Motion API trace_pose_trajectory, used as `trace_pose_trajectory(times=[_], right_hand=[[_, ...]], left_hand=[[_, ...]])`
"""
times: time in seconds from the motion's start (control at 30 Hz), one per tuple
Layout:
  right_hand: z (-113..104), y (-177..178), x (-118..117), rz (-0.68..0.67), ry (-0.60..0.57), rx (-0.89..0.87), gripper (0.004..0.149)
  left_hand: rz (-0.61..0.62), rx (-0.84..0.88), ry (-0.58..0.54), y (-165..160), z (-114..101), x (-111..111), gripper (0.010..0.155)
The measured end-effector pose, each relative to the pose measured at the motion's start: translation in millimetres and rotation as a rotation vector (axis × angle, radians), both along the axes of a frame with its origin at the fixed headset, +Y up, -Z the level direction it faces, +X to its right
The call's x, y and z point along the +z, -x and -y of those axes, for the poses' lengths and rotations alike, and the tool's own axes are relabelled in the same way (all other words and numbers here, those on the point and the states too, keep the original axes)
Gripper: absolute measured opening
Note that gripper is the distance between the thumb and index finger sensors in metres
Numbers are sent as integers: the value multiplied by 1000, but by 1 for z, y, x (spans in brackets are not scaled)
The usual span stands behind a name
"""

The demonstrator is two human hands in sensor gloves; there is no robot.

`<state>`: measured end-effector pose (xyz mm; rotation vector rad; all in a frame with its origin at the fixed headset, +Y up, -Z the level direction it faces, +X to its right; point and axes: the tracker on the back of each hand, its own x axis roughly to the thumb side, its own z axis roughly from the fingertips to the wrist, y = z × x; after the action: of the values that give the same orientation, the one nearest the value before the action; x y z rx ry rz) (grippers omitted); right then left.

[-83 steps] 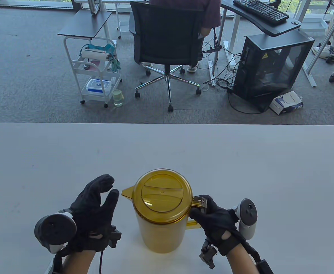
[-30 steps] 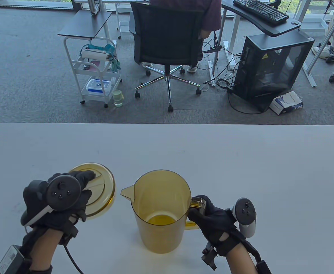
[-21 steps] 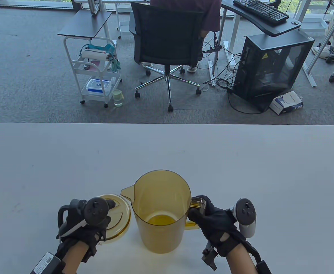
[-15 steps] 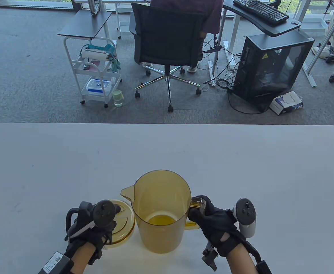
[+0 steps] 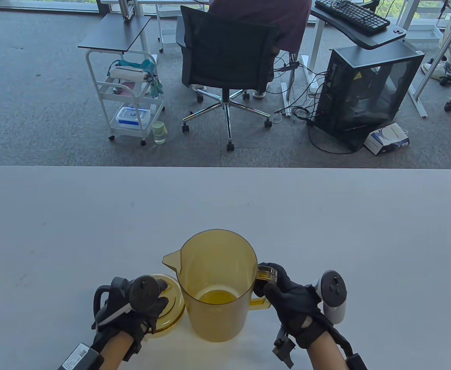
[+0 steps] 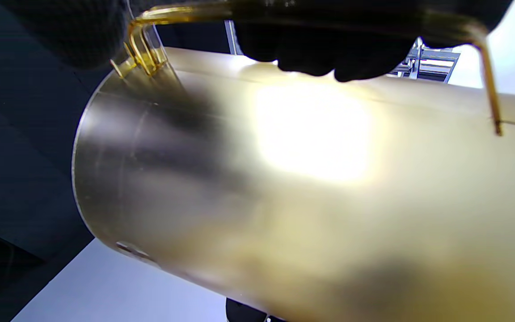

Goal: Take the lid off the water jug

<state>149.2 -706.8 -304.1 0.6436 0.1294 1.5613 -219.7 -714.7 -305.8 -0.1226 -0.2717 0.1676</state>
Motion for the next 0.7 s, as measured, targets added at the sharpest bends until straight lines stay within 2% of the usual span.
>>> trace_pose_trajectory(times=[0.07,0.17,0.3,0.37,0.47,0.53,0.7], right_hand=[[-5,-7,1,-11,-18,-34,101],[-19,-25,3,85,-85,-79,102],[-27,-50,6,305,-168,70,96],[-27,-58,7,409,-185,231,90],[-29,-60,7,465,-185,535,80],[-29,-59,6,507,-210,622,76],[-24,-56,3,564,-219,762,81]], left_hand=[[-26,72,-35,3,-9,3,63],[-56,211,-107,10,-31,9,67],[-83,313,-184,17,-56,19,78],[-99,319,-204,19,-61,23,82],[-130,294,-238,22,-60,27,88],[-138,267,-224,25,-53,27,89],[-156,239,-171,31,-32,26,90]])
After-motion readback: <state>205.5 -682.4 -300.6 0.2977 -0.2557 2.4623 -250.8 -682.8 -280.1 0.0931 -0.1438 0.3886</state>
